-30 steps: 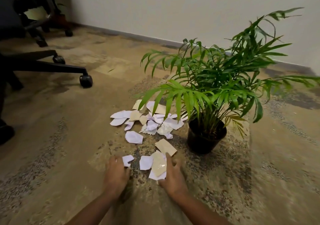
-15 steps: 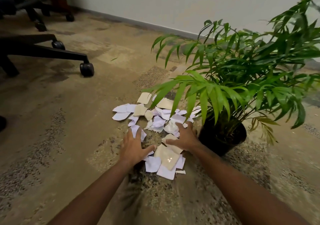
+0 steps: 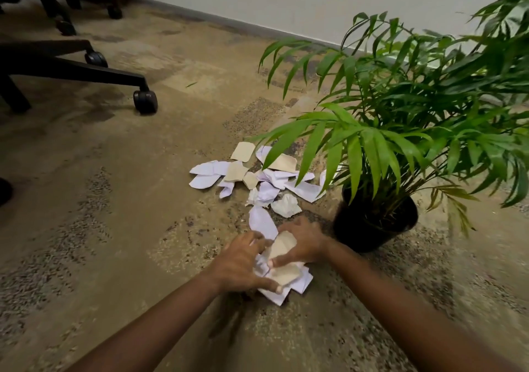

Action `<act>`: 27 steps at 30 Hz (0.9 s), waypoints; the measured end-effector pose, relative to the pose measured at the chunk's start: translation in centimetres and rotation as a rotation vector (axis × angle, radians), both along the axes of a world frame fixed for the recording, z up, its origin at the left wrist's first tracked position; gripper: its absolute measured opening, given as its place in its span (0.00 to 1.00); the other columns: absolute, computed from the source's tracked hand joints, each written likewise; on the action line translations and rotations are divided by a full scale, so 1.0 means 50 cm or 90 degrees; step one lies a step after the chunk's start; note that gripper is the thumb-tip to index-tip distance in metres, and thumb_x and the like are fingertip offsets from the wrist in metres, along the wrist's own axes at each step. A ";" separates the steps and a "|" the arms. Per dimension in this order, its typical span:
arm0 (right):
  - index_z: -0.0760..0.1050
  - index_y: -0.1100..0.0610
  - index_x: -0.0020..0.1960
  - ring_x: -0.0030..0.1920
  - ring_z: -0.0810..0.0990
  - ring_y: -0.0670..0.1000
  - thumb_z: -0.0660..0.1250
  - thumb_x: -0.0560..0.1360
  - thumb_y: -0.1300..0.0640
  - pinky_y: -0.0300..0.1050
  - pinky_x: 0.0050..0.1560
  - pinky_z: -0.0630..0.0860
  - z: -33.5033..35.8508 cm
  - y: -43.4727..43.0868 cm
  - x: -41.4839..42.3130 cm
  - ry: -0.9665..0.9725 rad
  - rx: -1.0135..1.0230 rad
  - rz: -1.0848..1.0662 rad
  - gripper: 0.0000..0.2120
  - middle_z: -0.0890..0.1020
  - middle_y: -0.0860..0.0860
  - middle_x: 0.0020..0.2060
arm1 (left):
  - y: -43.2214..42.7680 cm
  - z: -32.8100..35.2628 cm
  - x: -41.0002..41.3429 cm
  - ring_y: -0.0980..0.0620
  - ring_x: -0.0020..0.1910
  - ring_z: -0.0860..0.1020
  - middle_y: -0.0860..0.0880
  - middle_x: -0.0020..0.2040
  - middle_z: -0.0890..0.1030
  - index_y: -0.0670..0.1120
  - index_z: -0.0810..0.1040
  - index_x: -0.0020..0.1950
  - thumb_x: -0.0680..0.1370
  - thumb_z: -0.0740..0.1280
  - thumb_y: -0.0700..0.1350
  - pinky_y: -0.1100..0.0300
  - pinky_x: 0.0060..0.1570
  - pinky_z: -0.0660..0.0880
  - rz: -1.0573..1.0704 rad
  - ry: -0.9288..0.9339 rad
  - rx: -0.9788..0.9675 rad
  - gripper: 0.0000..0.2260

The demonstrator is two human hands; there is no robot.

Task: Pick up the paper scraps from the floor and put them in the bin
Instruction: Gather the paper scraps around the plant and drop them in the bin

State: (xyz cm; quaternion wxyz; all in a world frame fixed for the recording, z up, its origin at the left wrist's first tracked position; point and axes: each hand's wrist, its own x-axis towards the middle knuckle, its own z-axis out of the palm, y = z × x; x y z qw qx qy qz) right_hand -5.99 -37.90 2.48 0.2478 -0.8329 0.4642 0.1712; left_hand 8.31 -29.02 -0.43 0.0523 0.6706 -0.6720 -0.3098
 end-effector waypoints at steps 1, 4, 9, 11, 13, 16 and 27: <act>0.61 0.49 0.71 0.73 0.54 0.56 0.71 0.67 0.39 0.50 0.73 0.52 -0.002 0.014 -0.005 -0.001 0.002 0.004 0.38 0.61 0.57 0.71 | 0.011 0.000 -0.006 0.50 0.74 0.56 0.53 0.75 0.56 0.54 0.57 0.75 0.66 0.71 0.65 0.52 0.72 0.58 -0.023 -0.041 -0.001 0.43; 0.59 0.47 0.72 0.73 0.53 0.58 0.73 0.65 0.40 0.53 0.73 0.52 -0.014 0.062 -0.020 -0.018 0.008 -0.003 0.41 0.60 0.56 0.70 | 0.038 -0.005 -0.026 0.50 0.73 0.57 0.52 0.74 0.57 0.53 0.54 0.76 0.69 0.69 0.62 0.54 0.71 0.57 -0.046 -0.126 -0.048 0.40; 0.55 0.44 0.73 0.72 0.54 0.62 0.75 0.64 0.49 0.52 0.69 0.62 -0.025 0.133 -0.032 -0.022 -0.008 -0.082 0.43 0.55 0.54 0.72 | 0.055 -0.003 -0.047 0.50 0.68 0.62 0.51 0.70 0.64 0.49 0.60 0.72 0.72 0.69 0.54 0.55 0.66 0.63 0.002 -0.070 -0.055 0.32; 0.59 0.48 0.71 0.69 0.61 0.59 0.75 0.65 0.53 0.46 0.64 0.65 -0.023 0.147 -0.037 -0.086 -0.008 -0.110 0.39 0.61 0.55 0.69 | 0.058 0.000 -0.054 0.49 0.65 0.66 0.50 0.68 0.68 0.49 0.62 0.70 0.72 0.71 0.51 0.56 0.63 0.66 0.036 -0.014 -0.039 0.30; 0.66 0.53 0.66 0.61 0.71 0.54 0.73 0.65 0.58 0.37 0.48 0.66 -0.015 0.150 -0.045 -0.176 0.005 -0.123 0.32 0.71 0.55 0.61 | 0.060 0.001 -0.061 0.48 0.64 0.70 0.47 0.66 0.72 0.47 0.64 0.69 0.72 0.71 0.46 0.56 0.61 0.69 0.073 0.039 -0.035 0.28; 0.71 0.62 0.59 0.46 0.73 0.49 0.70 0.66 0.67 0.28 0.29 0.67 -0.006 0.155 -0.066 -0.270 0.053 -0.177 0.22 0.74 0.52 0.48 | 0.068 0.011 -0.079 0.51 0.59 0.75 0.46 0.63 0.77 0.46 0.68 0.67 0.73 0.68 0.38 0.62 0.53 0.70 0.145 0.152 -0.037 0.23; 0.71 0.60 0.65 0.54 0.77 0.55 0.72 0.68 0.65 0.46 0.53 0.75 0.150 0.160 -0.259 -0.315 0.061 -0.313 0.26 0.78 0.58 0.58 | 0.054 0.153 -0.225 0.61 0.28 0.75 0.50 0.38 0.78 0.47 0.73 0.40 0.74 0.67 0.32 0.70 0.30 0.71 0.188 0.404 -0.032 0.11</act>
